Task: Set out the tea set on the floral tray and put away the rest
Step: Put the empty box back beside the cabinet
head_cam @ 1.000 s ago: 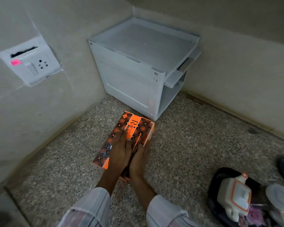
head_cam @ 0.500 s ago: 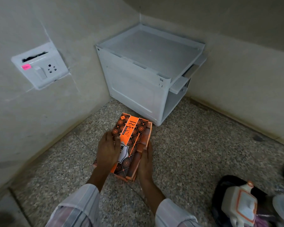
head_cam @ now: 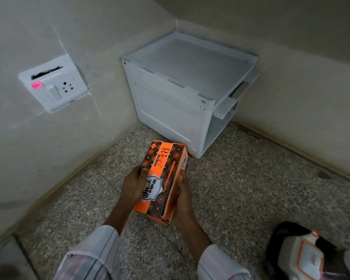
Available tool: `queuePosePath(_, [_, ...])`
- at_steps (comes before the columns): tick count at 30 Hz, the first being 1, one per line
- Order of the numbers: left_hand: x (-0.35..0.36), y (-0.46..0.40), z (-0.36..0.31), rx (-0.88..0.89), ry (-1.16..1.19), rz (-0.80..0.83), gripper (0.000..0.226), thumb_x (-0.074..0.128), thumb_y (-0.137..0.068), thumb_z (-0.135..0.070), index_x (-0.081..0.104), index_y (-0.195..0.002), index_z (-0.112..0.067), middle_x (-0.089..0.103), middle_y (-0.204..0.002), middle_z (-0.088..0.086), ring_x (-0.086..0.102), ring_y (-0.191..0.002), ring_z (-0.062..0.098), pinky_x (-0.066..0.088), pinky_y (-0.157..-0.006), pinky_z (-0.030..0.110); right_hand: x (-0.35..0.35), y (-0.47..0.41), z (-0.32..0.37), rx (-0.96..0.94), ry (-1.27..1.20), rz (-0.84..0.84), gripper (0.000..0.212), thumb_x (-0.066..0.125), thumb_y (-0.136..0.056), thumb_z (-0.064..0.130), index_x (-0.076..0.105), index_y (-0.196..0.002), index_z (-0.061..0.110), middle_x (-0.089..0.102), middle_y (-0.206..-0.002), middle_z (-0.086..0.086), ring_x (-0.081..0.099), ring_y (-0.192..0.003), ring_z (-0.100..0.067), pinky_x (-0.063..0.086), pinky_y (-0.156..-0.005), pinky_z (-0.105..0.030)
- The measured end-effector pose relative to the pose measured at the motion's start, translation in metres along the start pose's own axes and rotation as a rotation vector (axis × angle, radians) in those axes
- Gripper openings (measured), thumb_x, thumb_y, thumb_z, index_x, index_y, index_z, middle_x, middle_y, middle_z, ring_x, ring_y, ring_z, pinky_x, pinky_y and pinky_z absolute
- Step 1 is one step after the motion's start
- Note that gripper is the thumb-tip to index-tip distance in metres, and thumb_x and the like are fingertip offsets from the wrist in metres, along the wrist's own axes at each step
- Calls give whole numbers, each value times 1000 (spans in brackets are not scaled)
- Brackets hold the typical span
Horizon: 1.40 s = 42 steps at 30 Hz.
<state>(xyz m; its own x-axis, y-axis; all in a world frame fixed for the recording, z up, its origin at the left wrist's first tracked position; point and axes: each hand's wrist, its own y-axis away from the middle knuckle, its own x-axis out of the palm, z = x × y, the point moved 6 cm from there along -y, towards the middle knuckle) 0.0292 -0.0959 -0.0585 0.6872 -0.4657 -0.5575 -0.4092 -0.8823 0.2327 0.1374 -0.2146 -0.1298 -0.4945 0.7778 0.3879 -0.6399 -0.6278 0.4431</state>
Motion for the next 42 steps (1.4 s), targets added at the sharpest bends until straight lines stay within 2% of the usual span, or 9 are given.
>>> queuePosePath(4, [-10,-14,19,-146,124,143,59,48,-80,-69,71,-98,-18,75,-96,7,72,-92,25,56,-90,41,4,12,29,-52,97,38,70,71,-87,34,38,-148,41,57,-144,5,61,-125,-14,51,-106,-46])
queuePosePath(7, [-16,-17,3,-139,182,221,38,45,-101,-45,70,-103,-17,76,-91,0,73,-75,6,56,-64,19,23,5,31,18,89,65,75,76,-90,29,35,-153,32,62,-139,3,65,-120,-14,53,-104,-45])
queuePosePath(11, [-39,-31,-11,-119,104,319,44,41,-101,-48,73,-95,-19,77,-95,8,73,-85,27,58,-82,41,64,-3,30,90,102,96,41,69,-96,22,56,-135,22,69,-127,-2,68,-113,-19,59,-93,-40])
queuePosePath(16, [-92,-51,-33,234,-300,122,54,46,-91,-50,61,-131,-19,69,-122,4,67,-106,21,48,-88,29,113,-25,18,63,95,8,43,78,-84,22,60,-123,18,71,-120,-7,70,-107,-28,59,-91,-51])
queuePosePath(22, [-123,-86,-32,258,-490,18,74,53,-75,-44,55,-138,-5,59,-138,20,57,-127,35,42,-106,38,170,-59,3,77,182,-48,100,70,-54,62,47,-145,30,59,-143,-4,61,-124,-26,54,-99,-53])
queuePosePath(27, [-133,-104,-29,301,-542,23,95,43,-70,-68,53,-140,-6,49,-147,19,51,-132,34,38,-109,38,200,-72,14,59,234,-37,75,76,-77,40,49,-145,20,62,-138,-7,64,-121,-29,55,-98,-52])
queuePosePath(32, [-136,-115,-23,308,-578,14,81,43,-82,-58,49,-144,-5,39,-154,22,42,-140,36,33,-114,39,213,-70,32,13,335,-33,58,71,-90,29,52,-143,13,63,-137,-8,61,-126,-27,49,-106,-40])
queuePosePath(37, [-126,-114,-12,349,-562,24,75,41,-89,-48,42,-146,1,32,-157,25,31,-146,37,27,-119,44,212,-68,32,-8,367,-44,49,70,-90,23,56,-137,16,65,-134,-8,63,-123,-27,51,-102,-37])
queuePosePath(42, [-127,-117,-9,351,-585,37,88,28,-87,-65,38,-150,-4,28,-160,21,26,-149,34,25,-120,45,210,-66,33,37,369,15,51,70,-91,24,54,-139,17,64,-135,-8,63,-124,-28,50,-96,-29])
